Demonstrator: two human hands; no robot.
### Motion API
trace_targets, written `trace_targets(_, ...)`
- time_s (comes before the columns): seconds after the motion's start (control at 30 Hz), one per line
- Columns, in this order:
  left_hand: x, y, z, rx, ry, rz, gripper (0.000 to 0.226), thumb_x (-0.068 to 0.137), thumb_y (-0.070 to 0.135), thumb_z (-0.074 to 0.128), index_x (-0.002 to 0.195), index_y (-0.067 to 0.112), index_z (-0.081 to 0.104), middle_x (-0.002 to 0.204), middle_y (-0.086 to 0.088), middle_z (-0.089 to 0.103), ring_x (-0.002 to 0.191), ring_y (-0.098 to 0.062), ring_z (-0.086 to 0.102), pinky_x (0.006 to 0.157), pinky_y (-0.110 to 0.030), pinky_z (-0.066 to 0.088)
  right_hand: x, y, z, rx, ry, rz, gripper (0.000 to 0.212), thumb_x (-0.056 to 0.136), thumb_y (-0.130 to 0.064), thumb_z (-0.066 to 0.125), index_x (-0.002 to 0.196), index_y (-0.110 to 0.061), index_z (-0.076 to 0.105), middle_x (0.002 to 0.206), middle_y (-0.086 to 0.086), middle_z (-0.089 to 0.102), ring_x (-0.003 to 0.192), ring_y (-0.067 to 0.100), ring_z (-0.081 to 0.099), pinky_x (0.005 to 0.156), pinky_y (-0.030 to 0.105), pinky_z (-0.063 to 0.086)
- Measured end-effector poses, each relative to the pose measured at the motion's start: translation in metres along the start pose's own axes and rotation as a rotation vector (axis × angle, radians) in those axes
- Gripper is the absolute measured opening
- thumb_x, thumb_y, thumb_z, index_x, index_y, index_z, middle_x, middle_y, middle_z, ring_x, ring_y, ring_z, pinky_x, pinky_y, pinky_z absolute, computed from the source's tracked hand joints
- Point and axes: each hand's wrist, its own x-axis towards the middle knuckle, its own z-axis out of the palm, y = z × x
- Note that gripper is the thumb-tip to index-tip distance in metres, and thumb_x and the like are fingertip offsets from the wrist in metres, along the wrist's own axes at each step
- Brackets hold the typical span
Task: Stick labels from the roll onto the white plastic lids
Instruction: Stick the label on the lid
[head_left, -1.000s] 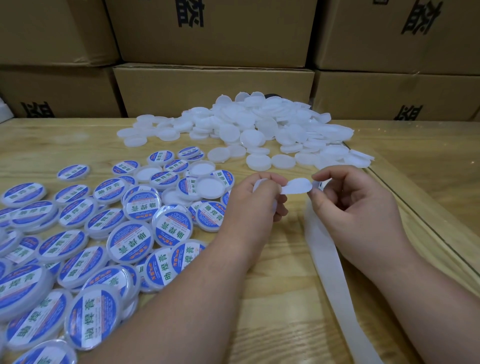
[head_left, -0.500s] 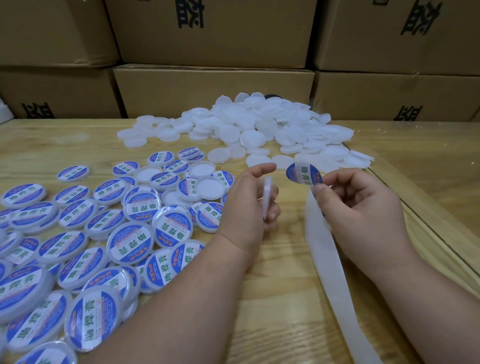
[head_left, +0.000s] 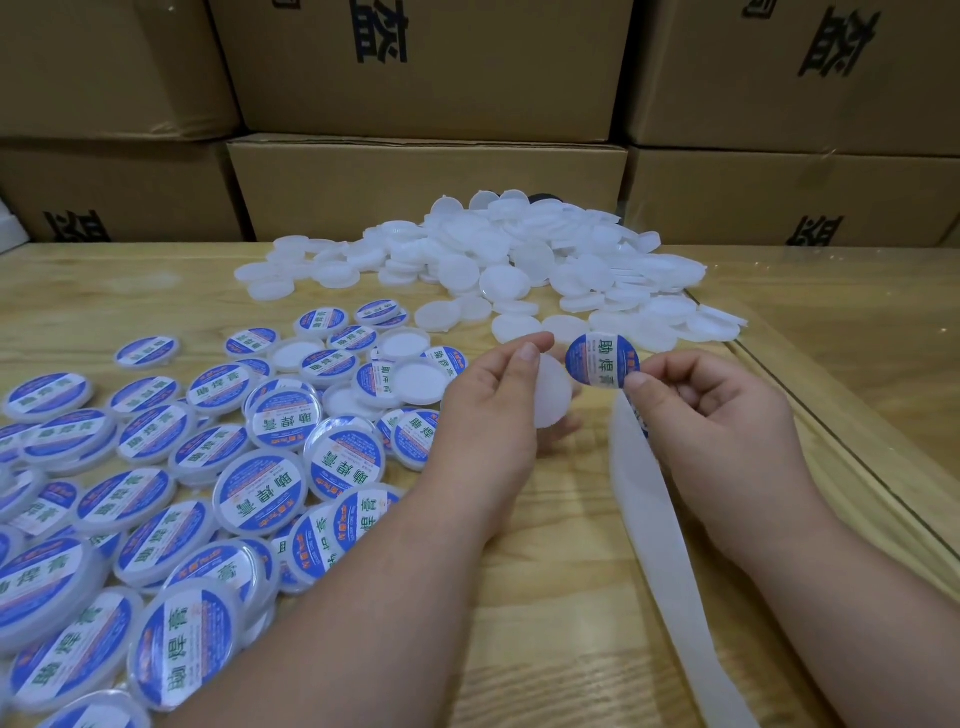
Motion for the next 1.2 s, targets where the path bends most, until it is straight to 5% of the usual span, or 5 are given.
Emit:
trace_targets(0.1,-0.0010,0.0026,0.0005,-0.015,-0.026,0.016,0.017,0.105,0.026,0.054,0.105,0.027,0.071,0.100,-0.004,0.078,0.082,-0.022,0.077,0.050,-0.025,0.052,0.0014,-0.0031,0.0003,0.083,-0.066,0.111,0.014,0.089,-0.021,0.070,0.075,-0.023,0.072,0.053,-0.003,0.042,0.045,0.013,0.032,0.042,0.021,0.030)
trace_targets(0.3,0.0032,0.0030,-0.0020,-0.164,-0.099,-0.060,0.039,0.103,0.021,0.034,0.093,0.019,0.072,0.095,-0.009,0.067,0.074,-0.022,0.062,0.052,-0.028,0.046,0.0023,-0.0061,0.0020,0.199,-0.228,0.336,0.042,0.096,-0.012,0.061,0.056,-0.025,0.068,0.051,-0.003,0.026,0.040,0.009,0.019,0.036,0.017,0.021)
trace_targets(0.47,0.0032,0.0019,-0.0030,-0.180,-0.230,-0.065,0.041,0.099,0.011,0.023,0.104,0.011,0.064,0.100,-0.016,0.073,0.077,-0.023,0.066,0.055,-0.027,0.046,0.0015,-0.0051,0.0020,0.147,-0.256,0.365,0.036,0.094,-0.015,0.064,0.060,-0.022,0.070,0.051,-0.004,0.029,0.040,0.008,0.022,0.035,0.017,0.023)
trace_targets(0.9,0.0055,-0.0035,-0.0008,-0.072,-0.288,-0.027,0.042,0.068,0.015,0.041,0.103,0.011,0.064,0.099,-0.013,0.075,0.073,-0.019,0.067,0.054,-0.029,0.049,0.0012,-0.0046,0.0022,0.119,-0.257,0.386,0.023,0.094,-0.017,0.066,0.094,0.006,0.069,0.050,-0.003,0.029,0.042,0.009,0.022,0.035,0.018,0.022)
trace_targets(1.2,0.0047,-0.0022,-0.0005,-0.040,-0.268,-0.031,0.040,0.069,0.015,0.041,0.100,0.014,0.067,0.101,-0.014,0.076,0.077,-0.021,0.068,0.056,-0.030,0.049,0.0016,-0.0034,0.0027,0.128,-0.262,0.365,0.020,0.095,-0.018,0.066,0.079,-0.012,0.076,0.051,-0.004,0.028,0.042,0.010,0.022,0.036,0.019,0.021)
